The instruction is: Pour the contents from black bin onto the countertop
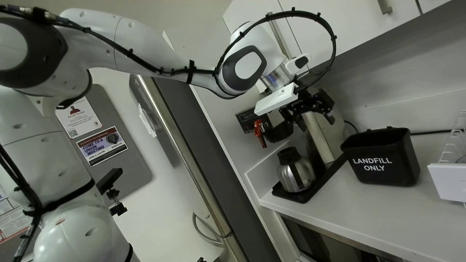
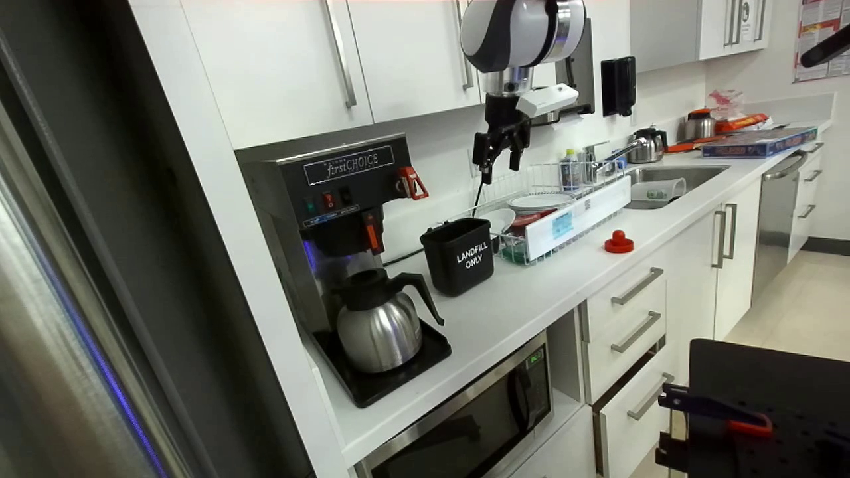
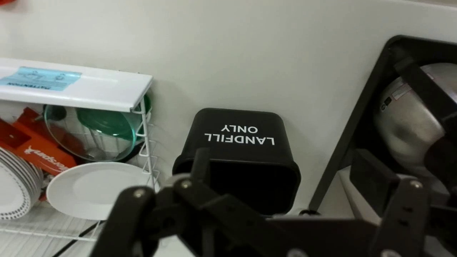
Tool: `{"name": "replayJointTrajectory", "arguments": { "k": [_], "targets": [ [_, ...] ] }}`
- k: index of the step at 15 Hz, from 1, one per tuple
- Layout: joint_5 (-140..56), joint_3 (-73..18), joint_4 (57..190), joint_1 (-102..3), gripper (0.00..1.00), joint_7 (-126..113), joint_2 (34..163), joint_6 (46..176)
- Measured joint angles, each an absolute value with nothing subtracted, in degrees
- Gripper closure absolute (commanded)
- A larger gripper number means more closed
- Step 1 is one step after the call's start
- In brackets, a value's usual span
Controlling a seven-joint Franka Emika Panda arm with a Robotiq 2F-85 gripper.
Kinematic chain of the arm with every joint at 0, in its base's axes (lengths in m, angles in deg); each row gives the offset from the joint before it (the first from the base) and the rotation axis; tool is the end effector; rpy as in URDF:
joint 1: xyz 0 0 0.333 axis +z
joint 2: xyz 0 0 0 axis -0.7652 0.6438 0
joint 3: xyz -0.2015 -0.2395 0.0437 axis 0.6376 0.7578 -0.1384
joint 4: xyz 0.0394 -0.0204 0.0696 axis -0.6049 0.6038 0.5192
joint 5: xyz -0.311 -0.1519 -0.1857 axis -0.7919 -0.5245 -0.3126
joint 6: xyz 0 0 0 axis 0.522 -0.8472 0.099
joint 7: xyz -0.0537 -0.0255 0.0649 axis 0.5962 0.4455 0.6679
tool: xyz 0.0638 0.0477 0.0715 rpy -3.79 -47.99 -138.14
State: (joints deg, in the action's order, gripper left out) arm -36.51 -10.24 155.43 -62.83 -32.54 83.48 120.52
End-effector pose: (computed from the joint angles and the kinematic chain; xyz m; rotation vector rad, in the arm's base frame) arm 0.4681 -0.3187 0.4143 2.9558 -0.3780 0.4424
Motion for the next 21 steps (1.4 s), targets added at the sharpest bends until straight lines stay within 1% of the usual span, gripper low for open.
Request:
{"name": "replayJointTrajectory", "arguments": {
  "k": [4,12,18,21],
  "targets": [
    [-35.2,-11.0,150.1,-64.3,0.0,-21.8,89.5,120.5],
    [-31.5,-12.1,132.6,-69.3,0.0,-8.6,108.0,122.7],
    [-31.1,-15.2,119.0,-74.1,0.0,-7.6,119.4,120.2],
    [-31.1,-15.9,115.3,-75.1,0.0,-7.6,122.0,118.9]
  ]
}}
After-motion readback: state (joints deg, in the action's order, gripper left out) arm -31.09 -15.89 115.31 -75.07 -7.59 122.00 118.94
